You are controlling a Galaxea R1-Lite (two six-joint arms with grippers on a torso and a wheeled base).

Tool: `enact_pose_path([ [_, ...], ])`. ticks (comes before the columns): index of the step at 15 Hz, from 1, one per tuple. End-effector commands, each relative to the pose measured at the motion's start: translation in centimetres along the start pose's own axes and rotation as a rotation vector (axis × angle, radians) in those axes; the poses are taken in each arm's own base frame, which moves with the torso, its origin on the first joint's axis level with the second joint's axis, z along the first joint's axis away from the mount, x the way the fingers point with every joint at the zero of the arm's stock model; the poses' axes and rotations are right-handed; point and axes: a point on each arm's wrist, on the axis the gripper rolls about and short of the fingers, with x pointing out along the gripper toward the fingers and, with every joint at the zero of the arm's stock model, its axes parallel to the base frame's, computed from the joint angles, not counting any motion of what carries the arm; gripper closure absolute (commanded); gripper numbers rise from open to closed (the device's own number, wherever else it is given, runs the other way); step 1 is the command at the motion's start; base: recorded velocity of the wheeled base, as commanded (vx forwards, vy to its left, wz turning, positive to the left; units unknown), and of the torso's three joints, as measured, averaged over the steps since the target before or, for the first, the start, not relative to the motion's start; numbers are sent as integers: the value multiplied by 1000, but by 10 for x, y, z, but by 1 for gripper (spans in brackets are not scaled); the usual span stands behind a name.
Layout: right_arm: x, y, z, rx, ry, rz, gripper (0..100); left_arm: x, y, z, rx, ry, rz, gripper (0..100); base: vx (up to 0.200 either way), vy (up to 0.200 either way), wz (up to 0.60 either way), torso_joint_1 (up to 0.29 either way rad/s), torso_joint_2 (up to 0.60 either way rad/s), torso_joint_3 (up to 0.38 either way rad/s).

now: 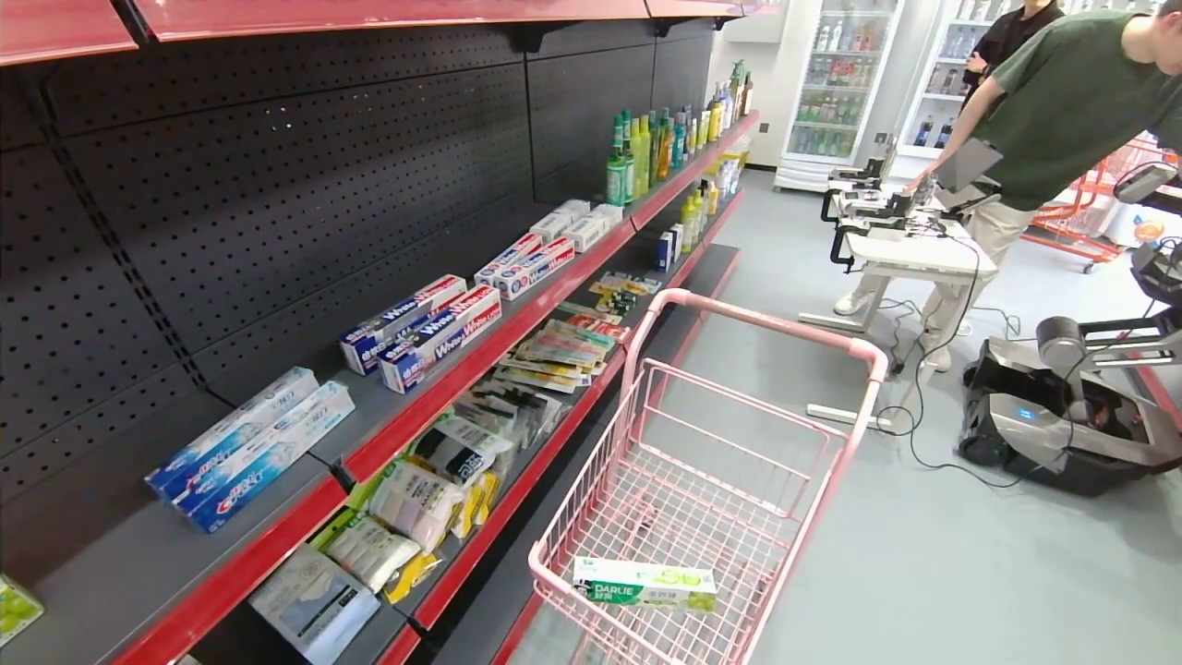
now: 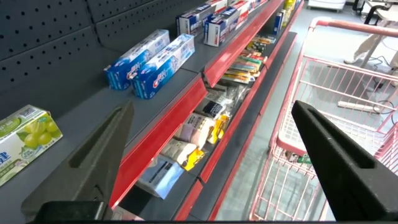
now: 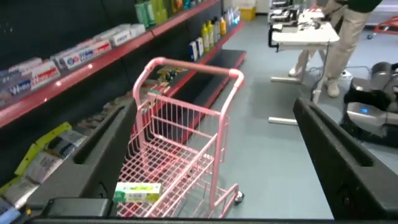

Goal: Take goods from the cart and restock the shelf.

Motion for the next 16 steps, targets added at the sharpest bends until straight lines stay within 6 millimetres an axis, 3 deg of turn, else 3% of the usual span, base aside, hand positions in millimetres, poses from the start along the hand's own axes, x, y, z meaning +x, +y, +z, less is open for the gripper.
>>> enact_pose_path([
  [1, 105, 11, 75, -91, 305, -93, 0, 0, 0, 0, -2, 0, 0, 0, 0, 0, 0, 0, 0, 0],
  [2, 117, 12, 62, -86, 405, -54, 0, 0, 0, 0, -2, 0, 0, 0, 0, 0, 0, 0, 0, 0],
  [3, 143, 12, 35, -120, 621, -22, 0, 0, 0, 0, -2, 0, 2, 0, 0, 0, 0, 0, 0, 0],
  [5, 183, 20, -1, -114, 858, 98, 0, 0, 0, 0, -2, 0, 2, 0, 0, 0, 0, 0, 0, 0],
  [6, 194, 21, -9, -97, 907, 133, 0, 0, 0, 0, -2, 0, 2, 0, 0, 0, 0, 0, 0, 0],
  [8, 244, 25, -40, -132, 1060, 231, 0, 0, 0, 0, -2, 0, 2, 0, 0, 0, 0, 0, 0, 0],
  [12, 304, 33, -87, -360, 1157, 436, 0, 0, 0, 0, -2, 0, 2, 0, 0, 0, 0, 0, 0, 0],
  [15, 331, 45, -107, -359, 1129, 635, 0, 0, 0, 0, -3, 0, 2, 0, 0, 0, 0, 0, 0, 0],
  [16, 347, 60, -122, -401, 1117, 719, 0, 0, 0, 0, -2, 0, 2, 0, 0, 0, 0, 0, 0, 0],
])
